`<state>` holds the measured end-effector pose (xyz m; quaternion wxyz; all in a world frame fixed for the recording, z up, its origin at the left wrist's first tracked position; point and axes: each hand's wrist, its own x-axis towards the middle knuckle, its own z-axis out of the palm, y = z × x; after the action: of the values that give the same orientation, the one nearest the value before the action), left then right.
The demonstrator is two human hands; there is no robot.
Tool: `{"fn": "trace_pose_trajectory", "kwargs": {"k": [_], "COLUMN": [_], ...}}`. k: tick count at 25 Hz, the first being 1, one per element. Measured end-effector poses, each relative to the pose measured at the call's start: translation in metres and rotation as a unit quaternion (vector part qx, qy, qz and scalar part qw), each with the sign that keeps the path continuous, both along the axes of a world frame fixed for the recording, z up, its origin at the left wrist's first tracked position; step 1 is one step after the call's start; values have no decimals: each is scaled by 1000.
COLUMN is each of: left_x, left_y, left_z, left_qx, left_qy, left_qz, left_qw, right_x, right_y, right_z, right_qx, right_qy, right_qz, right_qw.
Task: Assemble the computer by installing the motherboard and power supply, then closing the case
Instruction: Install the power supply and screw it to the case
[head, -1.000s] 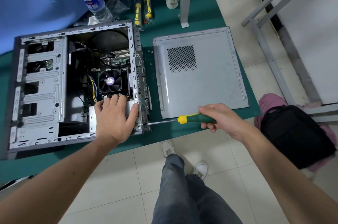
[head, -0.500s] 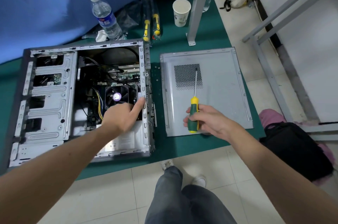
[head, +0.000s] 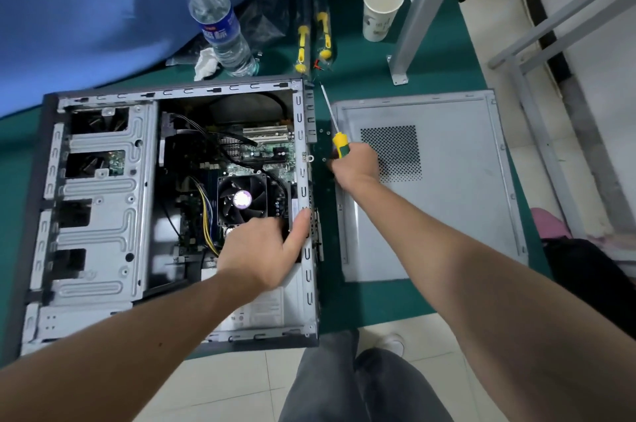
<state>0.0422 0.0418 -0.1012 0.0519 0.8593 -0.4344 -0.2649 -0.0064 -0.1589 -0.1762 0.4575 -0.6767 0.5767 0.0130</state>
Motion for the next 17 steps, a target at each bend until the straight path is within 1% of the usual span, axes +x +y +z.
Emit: {"fn": "trace_pose_trajectory", "kwargs": {"k": [3, 8, 10, 12, 15, 17], "left_x": [2, 3, 4, 2, 1, 1], "left_y": [-1, 0, -1, -1, -1, -2], "left_z": [-1, -1, -2, 0, 2, 3], "left_qx": [-5, -9, -15, -18, -22, -25], "left_qy": [1, 0, -7, -10, -25, -38], "left_qz": [8, 15, 19, 20, 27, 29], "left_qw": [1000, 1000, 1000, 1000, 999, 999], "right_x": [11, 18, 17, 3, -36, -67], "right_y": [2, 3, 5, 14, 38, 59], "right_z": [-9, -12, -9, -3, 10, 20], "right_qx": [-21, -37, -33, -8, 63, 99], "right_qy": [30, 54, 27, -27, -113, -142], "right_qz": [6, 7, 3, -22, -76, -98], "right_qw": [999, 998, 999, 999, 989, 980]}}
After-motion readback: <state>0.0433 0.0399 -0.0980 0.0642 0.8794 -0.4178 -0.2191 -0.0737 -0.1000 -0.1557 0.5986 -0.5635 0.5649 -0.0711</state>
